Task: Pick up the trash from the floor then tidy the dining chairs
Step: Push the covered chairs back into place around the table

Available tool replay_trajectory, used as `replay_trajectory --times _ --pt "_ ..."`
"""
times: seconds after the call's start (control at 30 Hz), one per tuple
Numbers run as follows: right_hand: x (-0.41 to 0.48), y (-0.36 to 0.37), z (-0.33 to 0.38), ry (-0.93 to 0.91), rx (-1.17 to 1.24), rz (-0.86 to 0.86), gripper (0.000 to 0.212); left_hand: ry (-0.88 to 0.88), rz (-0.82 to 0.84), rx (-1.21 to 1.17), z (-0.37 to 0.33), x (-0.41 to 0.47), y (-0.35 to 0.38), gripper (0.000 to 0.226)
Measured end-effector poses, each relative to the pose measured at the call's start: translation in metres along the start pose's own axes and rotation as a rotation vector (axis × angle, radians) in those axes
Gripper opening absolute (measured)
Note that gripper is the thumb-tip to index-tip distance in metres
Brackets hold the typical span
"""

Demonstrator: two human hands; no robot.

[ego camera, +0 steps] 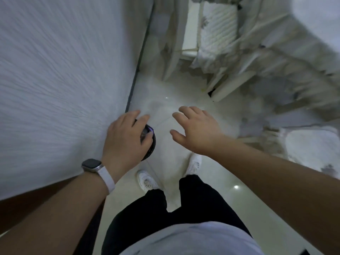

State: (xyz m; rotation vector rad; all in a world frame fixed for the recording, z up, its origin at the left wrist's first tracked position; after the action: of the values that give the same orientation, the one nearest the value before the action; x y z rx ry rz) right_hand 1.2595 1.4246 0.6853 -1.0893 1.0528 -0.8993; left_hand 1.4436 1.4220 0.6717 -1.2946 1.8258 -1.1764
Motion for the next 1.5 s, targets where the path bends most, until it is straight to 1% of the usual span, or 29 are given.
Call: replay_trajectory --times 0.07,0.23,0.37,0.53,0.7,0.87,0.97,1.07,1.13,1.33,1.43,1.5 --pt "-0.027 -0.023 -0.012 0.057 -0.026 -0.028 0.065 0.07 -0.002 0.006 -0.021 0.001 -0.013 0.051" --pt "-0.096 -0.069 -0.039 0.168 -0.066 -0.161 0.059 0.247 -0.051 0.024 -0.083 0.005 -0.039 0.05" --pt "-0.158 -0.097 -0.061 0.257 -0.094 -0.265 0.057 0.402 -0.092 0.032 -0.149 -0.004 -0.051 0.049" --pt "-0.262 -0.114 -0.095 0.386 -0.109 -0.386 0.056 0.584 -0.075 0.052 -0.245 -0.033 -0.043 0.047" --pt "-0.391 -0.108 -0.134 0.543 -0.088 -0.401 0.057 0.716 -0.023 0.065 -0.359 -0.09 -0.021 0.051" --pt "-0.541 -0.101 -0.164 0.699 -0.138 -0.525 0.053 0.895 -0.006 0.016 -0.478 -0.166 0.015 0.05" --pt "-0.623 -0.093 -0.177 0.798 -0.155 -0.562 0.049 0.991 0.013 -0.04 -0.545 -0.207 0.036 0.049" --pt "-0.693 -0.086 -0.186 0.898 -0.17 -0.594 0.048 1.089 0.073 -0.06 -0.598 -0.243 0.053 0.05" --pt "-0.732 -0.083 -0.191 0.963 -0.168 -0.605 0.05 1.14 0.102 -0.053 -0.629 -0.26 0.063 0.051" --pt "-0.82 -0.065 -0.208 1.162 -0.128 -0.632 0.051 1.299 0.125 -0.078 -0.714 -0.291 0.093 0.047" --pt "-0.853 -0.057 -0.223 1.212 -0.134 -0.643 0.048 1.375 0.142 -0.063 -0.756 -0.299 0.113 0.049" --pt "-0.872 -0.053 -0.24 1.238 -0.14 -0.621 0.047 1.409 0.172 -0.067 -0.785 -0.299 0.132 0.05"
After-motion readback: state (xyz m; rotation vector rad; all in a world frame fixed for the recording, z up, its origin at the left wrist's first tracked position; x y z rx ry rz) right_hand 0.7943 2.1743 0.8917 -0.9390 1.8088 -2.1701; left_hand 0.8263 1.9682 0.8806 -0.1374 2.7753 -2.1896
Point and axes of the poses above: each hand's wrist, its own x-axis towards the middle knuckle, its own y-axis out of the palm, z = x × y, the point moved 6 cm from there along x, towards the middle knuckle, and after that the axes turned 3 degrees about -z, right-handed, at the moved point
